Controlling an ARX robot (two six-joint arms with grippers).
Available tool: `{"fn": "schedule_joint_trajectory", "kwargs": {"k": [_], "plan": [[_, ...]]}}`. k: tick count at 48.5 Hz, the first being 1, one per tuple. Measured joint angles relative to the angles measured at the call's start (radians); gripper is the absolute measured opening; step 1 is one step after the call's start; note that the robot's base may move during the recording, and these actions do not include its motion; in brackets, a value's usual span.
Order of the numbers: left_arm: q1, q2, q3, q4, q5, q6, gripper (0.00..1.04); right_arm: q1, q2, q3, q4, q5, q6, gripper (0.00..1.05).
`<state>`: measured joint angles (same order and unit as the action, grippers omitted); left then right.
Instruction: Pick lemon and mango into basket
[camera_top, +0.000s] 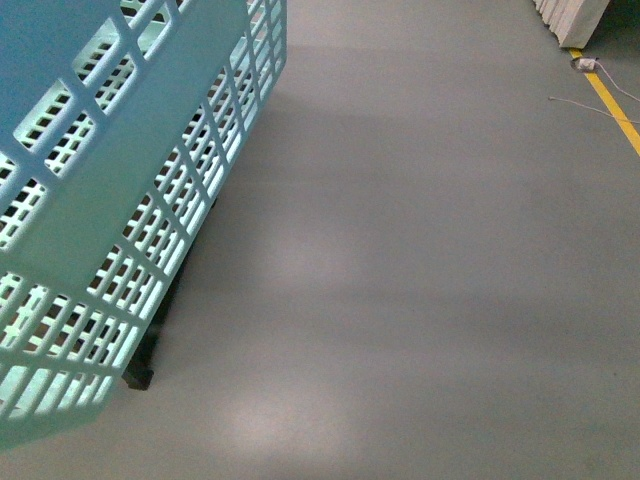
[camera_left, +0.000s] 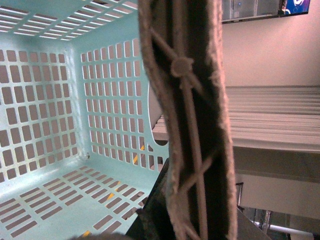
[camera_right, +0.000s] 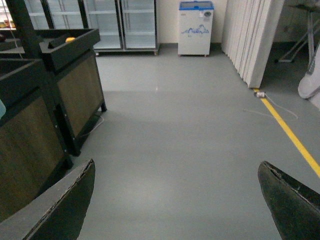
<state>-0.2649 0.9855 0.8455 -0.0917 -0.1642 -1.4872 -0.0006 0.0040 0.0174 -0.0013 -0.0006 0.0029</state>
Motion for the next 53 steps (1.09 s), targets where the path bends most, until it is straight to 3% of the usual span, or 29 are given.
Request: {"fn": "schedule_joint_trajectory", "kwargs": {"k": [53], "plan": [[-0.009, 0.000, 0.000, 0.000, 0.016, -0.011, 0.05, 0.000, 0.000, 0.000, 0.000, 0.004, 0.000, 0.96]]}}
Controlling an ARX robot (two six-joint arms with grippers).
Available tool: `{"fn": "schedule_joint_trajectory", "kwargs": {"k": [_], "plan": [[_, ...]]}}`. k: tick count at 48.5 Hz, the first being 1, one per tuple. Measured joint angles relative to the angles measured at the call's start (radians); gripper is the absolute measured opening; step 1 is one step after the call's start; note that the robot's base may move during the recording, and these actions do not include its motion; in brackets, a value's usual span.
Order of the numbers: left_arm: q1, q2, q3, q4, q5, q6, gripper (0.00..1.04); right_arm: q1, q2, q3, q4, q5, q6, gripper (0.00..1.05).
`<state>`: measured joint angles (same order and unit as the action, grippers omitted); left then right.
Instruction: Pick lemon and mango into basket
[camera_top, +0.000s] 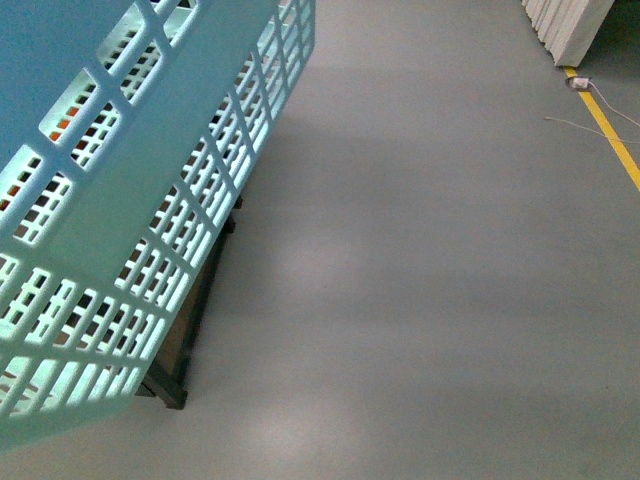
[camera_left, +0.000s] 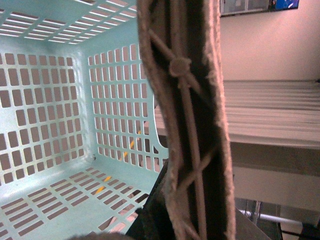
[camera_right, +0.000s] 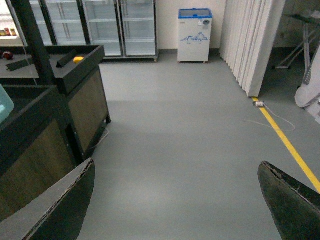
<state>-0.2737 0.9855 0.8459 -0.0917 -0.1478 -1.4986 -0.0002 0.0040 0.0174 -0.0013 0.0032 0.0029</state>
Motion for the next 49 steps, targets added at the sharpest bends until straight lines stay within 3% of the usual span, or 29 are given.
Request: {"fn": "schedule_joint_trajectory", "kwargs": {"k": [49], "plan": [[0.008, -0.002, 0.000, 0.000, -0.022, 0.014, 0.05, 0.000, -0.001, 0.000, 0.000, -0.003, 0.000, 0.96]]}}
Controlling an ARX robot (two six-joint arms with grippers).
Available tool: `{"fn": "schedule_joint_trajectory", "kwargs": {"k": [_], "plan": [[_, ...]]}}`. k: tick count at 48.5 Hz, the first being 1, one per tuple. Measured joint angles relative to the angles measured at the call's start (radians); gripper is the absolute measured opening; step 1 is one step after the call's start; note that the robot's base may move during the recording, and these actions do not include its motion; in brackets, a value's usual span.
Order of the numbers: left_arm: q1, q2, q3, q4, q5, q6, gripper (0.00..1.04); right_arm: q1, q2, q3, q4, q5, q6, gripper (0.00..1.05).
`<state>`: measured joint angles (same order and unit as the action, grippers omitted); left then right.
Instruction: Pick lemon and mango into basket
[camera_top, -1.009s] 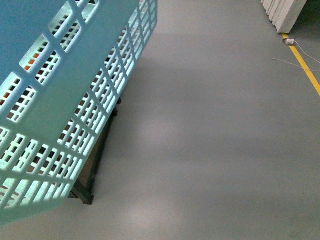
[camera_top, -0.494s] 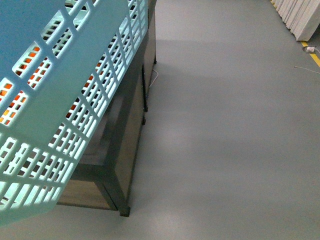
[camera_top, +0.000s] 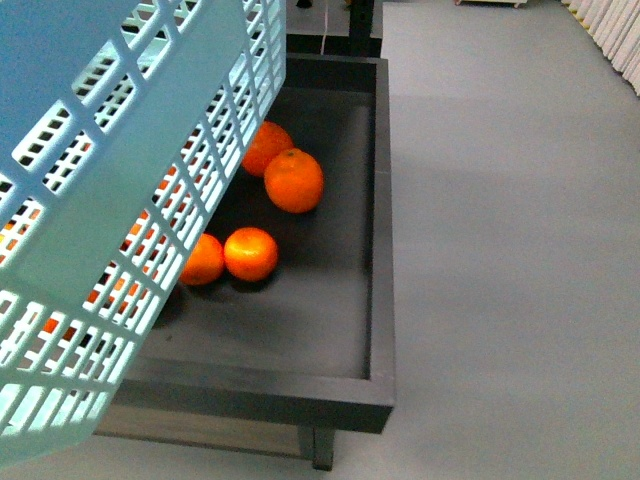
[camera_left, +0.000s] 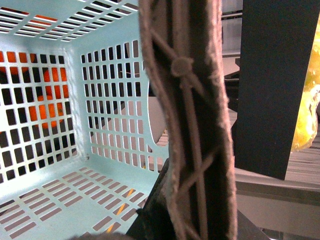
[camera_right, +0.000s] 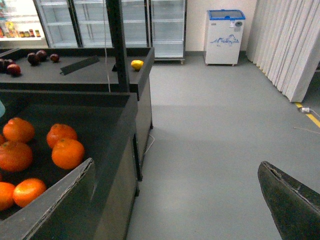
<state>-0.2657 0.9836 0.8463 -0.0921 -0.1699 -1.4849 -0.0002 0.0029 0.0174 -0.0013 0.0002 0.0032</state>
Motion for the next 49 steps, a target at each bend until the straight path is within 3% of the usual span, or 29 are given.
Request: {"fn": "schedule_joint_trajectory", "kwargs": {"k": [49], "plan": [[-0.002, 0.004, 0.000, 0.000, 0.003, -0.001, 0.05, 0.000, 0.001, 0.000, 0.000, 0.000, 0.000, 0.96]]}}
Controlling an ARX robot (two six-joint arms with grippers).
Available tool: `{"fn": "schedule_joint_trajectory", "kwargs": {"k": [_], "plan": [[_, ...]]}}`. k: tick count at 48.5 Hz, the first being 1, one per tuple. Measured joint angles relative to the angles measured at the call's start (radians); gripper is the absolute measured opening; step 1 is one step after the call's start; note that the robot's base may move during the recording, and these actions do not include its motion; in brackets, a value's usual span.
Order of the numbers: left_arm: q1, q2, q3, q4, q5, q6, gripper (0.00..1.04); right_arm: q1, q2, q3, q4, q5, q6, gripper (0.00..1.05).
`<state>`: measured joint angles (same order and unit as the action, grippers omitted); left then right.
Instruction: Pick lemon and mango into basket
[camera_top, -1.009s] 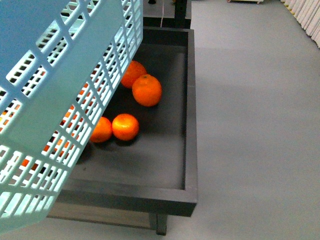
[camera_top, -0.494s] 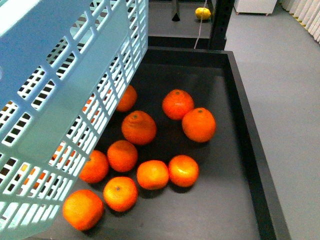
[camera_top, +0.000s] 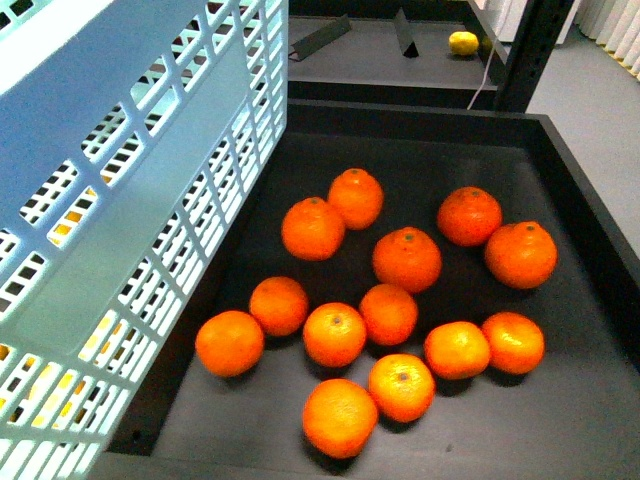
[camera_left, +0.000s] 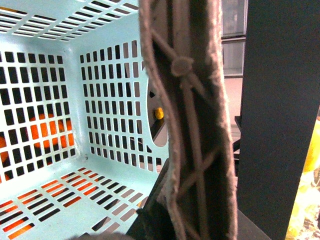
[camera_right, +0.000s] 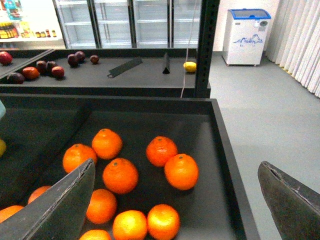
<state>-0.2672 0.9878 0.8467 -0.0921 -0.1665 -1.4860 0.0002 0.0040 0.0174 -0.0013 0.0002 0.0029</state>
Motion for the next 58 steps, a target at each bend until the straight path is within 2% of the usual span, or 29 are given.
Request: {"fn": "schedule_joint_trajectory", "kwargs": {"k": [58], "plan": [[-0.001, -0.002, 0.000, 0.000, 0.006, -0.002, 0.05, 0.000, -0.002, 0.000, 0.000, 0.000, 0.000, 0.96]]}}
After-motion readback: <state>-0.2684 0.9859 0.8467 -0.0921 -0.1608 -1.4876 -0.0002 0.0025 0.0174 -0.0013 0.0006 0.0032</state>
